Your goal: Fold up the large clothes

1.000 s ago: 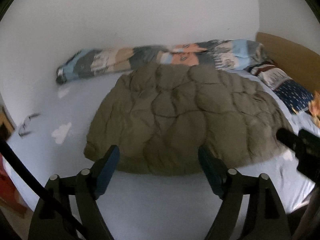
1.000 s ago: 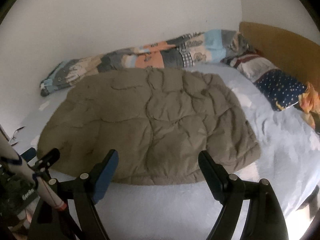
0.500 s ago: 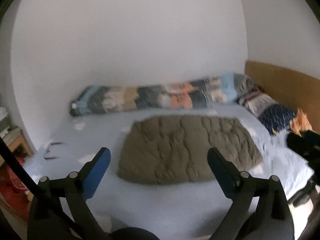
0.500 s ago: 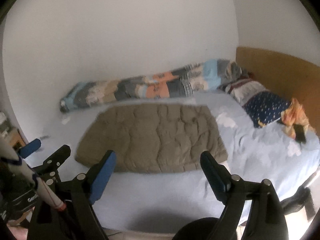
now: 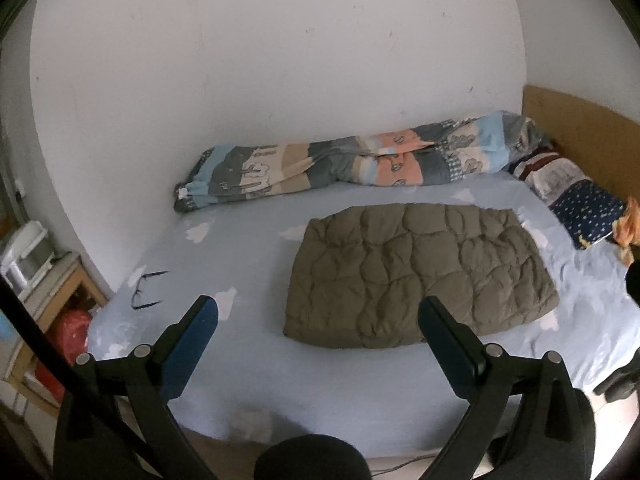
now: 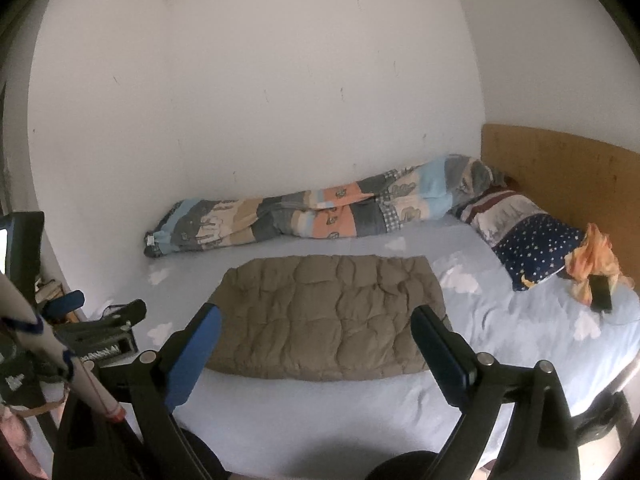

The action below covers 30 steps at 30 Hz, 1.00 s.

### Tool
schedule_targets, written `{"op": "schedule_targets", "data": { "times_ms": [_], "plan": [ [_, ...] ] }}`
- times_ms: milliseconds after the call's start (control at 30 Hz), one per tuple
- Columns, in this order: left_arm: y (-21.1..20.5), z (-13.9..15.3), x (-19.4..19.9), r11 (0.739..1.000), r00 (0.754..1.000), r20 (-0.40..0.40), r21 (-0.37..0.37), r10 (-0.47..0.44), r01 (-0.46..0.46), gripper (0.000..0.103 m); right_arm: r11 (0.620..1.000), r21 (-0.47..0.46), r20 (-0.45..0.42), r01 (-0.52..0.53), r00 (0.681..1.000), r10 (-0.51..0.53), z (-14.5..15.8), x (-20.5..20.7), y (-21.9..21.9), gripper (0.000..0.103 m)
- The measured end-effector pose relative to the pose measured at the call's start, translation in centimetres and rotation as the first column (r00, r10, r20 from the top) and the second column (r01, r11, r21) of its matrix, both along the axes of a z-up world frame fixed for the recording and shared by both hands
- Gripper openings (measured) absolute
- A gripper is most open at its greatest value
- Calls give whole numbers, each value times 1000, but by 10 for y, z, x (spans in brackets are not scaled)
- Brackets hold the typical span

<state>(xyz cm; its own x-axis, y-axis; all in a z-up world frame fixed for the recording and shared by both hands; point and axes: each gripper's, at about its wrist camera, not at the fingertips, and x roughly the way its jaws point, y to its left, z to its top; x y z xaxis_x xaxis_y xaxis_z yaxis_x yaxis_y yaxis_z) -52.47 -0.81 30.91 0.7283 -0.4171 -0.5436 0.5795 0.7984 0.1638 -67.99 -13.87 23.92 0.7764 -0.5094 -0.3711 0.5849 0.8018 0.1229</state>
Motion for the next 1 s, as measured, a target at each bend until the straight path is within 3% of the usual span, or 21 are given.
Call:
{"op": "schedule_targets", "data": {
  "times_ms": [1000],
  "plan": [
    [-2,-19,3,999,999,-9,10,-31,32,100,999,-39,-72,-20,997,17,-17,29,17,99]
  ]
}}
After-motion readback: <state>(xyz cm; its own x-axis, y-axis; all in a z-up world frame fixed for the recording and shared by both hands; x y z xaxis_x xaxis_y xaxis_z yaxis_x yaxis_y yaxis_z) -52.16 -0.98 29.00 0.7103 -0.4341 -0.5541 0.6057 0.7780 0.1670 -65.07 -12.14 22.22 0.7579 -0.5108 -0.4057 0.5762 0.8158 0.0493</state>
